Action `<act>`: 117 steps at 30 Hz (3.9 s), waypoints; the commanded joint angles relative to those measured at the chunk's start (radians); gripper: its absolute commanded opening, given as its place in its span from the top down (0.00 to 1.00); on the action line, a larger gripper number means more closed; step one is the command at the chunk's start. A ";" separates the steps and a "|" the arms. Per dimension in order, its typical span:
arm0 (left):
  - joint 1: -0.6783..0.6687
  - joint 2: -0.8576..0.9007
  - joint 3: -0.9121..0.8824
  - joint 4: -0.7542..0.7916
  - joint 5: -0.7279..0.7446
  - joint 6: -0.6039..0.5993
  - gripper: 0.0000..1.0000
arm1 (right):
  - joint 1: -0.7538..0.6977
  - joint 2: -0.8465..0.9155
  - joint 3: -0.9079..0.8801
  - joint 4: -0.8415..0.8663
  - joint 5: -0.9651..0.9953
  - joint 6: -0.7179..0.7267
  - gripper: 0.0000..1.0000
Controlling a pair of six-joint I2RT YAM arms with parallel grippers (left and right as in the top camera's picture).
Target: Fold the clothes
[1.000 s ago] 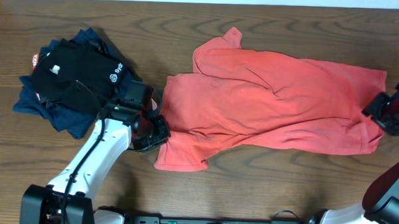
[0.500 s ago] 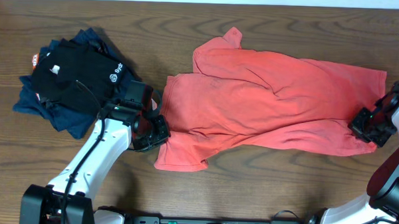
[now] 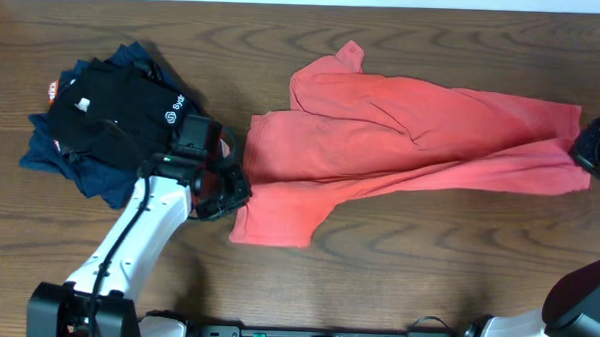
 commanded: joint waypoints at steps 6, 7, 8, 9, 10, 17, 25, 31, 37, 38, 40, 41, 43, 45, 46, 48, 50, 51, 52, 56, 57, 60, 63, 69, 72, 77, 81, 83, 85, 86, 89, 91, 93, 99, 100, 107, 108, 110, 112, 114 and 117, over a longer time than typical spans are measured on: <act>0.041 -0.080 0.037 -0.001 -0.012 0.037 0.94 | -0.032 0.006 0.003 -0.185 0.130 -0.047 0.93; 0.041 -0.085 0.037 -0.003 -0.012 0.037 0.94 | -0.033 0.006 0.003 -0.212 0.136 -0.051 0.93; 0.041 -0.089 0.037 -0.003 -0.012 0.037 0.93 | -0.034 0.006 0.003 -0.230 0.137 -0.054 0.93; 0.041 -0.090 0.037 -0.004 -0.012 0.037 0.93 | -0.034 0.006 0.003 -0.251 0.137 -0.055 0.93; 0.041 -0.090 0.037 -0.003 -0.012 0.037 0.93 | -0.034 0.006 0.003 -0.266 0.136 -0.057 0.93; 0.041 -0.090 0.037 0.017 -0.013 0.037 0.93 | -0.033 0.020 0.003 -0.123 0.078 -0.053 0.93; 0.041 -0.089 0.037 0.068 -0.013 0.037 0.94 | -0.032 0.159 0.003 -0.033 0.008 -0.030 0.92; 0.040 -0.085 0.037 0.141 -0.014 0.037 0.94 | -0.031 0.286 0.003 0.122 -0.080 -0.030 0.91; 0.035 -0.082 0.036 0.164 -0.040 0.037 0.94 | -0.031 0.322 0.003 0.348 -0.322 -0.030 0.81; 0.035 -0.082 0.035 0.164 -0.040 0.037 0.94 | -0.031 0.322 0.003 0.382 -0.372 -0.030 0.76; 0.035 -0.082 0.035 0.164 -0.039 0.037 0.93 | -0.031 0.322 0.003 0.427 -0.451 -0.030 0.72; 0.035 -0.082 0.035 0.164 -0.039 0.037 0.93 | -0.031 0.322 0.003 0.430 -0.465 -0.030 0.71; 0.035 -0.082 0.035 0.163 -0.039 0.037 0.93 | -0.031 0.322 0.003 0.406 -0.465 -0.030 0.71; 0.035 -0.082 0.035 0.161 -0.039 0.037 0.93 | -0.031 0.322 0.003 0.339 -0.422 -0.031 0.69; 0.035 -0.082 0.035 0.161 -0.039 0.037 0.94 | -0.031 0.322 0.003 0.295 -0.377 -0.030 0.68; 0.035 -0.082 0.034 0.161 -0.039 0.037 0.93 | -0.031 0.322 0.002 0.201 -0.261 -0.030 0.67; 0.035 -0.082 0.034 0.161 -0.039 0.037 0.93 | -0.029 0.322 -0.007 0.140 -0.152 -0.030 0.67; 0.035 -0.082 0.034 0.161 -0.039 0.037 0.93 | -0.029 0.322 -0.014 0.124 -0.113 -0.031 0.67; 0.035 -0.082 0.034 0.161 -0.039 0.037 0.93 | -0.029 0.322 -0.024 0.118 -0.090 -0.031 0.67; 0.035 -0.081 0.034 0.161 -0.039 0.037 0.94 | -0.027 0.322 -0.067 0.138 -0.089 -0.030 0.66; 0.035 -0.081 0.034 0.161 -0.039 0.037 0.93 | -0.024 0.322 -0.077 0.150 -0.089 -0.030 0.65; 0.035 -0.081 0.034 0.160 -0.039 0.037 0.94 | -0.014 0.322 -0.105 0.185 -0.088 -0.030 0.62; 0.035 -0.081 0.034 0.157 -0.039 0.037 0.93 | 0.002 0.322 -0.142 0.232 -0.088 -0.030 0.59; 0.035 -0.081 0.033 0.157 -0.039 0.037 0.93 | 0.034 0.322 -0.177 0.308 -0.096 -0.029 0.59; 0.035 -0.081 0.033 0.157 -0.039 0.037 0.94 | 0.044 0.322 -0.177 0.323 -0.103 -0.026 0.60; 0.035 -0.081 0.032 0.157 -0.039 0.037 0.94 | 0.046 0.322 -0.177 0.318 -0.103 -0.026 0.99; 0.035 -0.082 0.032 0.163 -0.039 0.039 0.94 | 0.039 0.308 -0.141 0.235 -0.136 -0.026 0.99; 0.035 -0.087 0.034 0.177 -0.039 0.062 0.94 | 0.027 0.288 -0.095 0.167 -0.165 -0.027 0.99; 0.035 -0.098 0.055 0.176 -0.038 0.094 0.94 | 0.010 0.254 -0.013 0.076 -0.175 -0.030 0.99; 0.035 -0.105 0.069 0.175 -0.038 0.109 0.94 | 0.001 0.235 0.027 0.037 -0.175 -0.035 0.99; 0.035 -0.134 0.127 0.170 -0.038 0.148 0.94 | -0.023 0.162 0.156 -0.068 -0.174 -0.050 0.99; 0.035 -0.153 0.167 0.164 -0.038 0.165 0.94 | -0.034 0.112 0.215 -0.112 -0.174 -0.057 0.99; 0.035 -0.172 0.205 0.154 -0.039 0.178 0.94 | -0.044 0.058 0.260 -0.153 -0.170 -0.065 0.99; 0.055 -0.241 0.279 0.150 -0.030 0.177 0.94 | -0.084 -0.088 0.301 -0.211 -0.131 -0.083 0.99; 0.061 -0.257 0.284 0.150 -0.030 0.166 0.94 | -0.098 -0.114 0.301 -0.210 -0.132 -0.082 0.99; 0.101 -0.364 0.293 0.163 0.036 0.089 0.94 | -0.146 -0.219 0.301 -0.188 -0.197 -0.109 0.99; 0.106 -0.376 0.293 0.171 0.053 0.075 0.94 | -0.146 -0.230 0.302 -0.180 -0.219 -0.121 0.99; 0.118 -0.401 0.294 0.206 0.100 0.059 0.94 | -0.146 -0.242 0.312 -0.175 -0.243 -0.122 0.99; 0.134 -0.429 0.297 0.259 0.158 0.043 0.94 | -0.146 -0.249 0.340 -0.180 -0.274 -0.133 0.99; 0.151 -0.455 0.313 0.304 0.212 0.042 0.94 | -0.146 -0.256 0.381 -0.185 -0.314 -0.146 0.99; 0.166 -0.485 0.360 0.318 0.236 0.048 0.94 | -0.147 -0.269 0.452 -0.196 -0.320 -0.146 0.99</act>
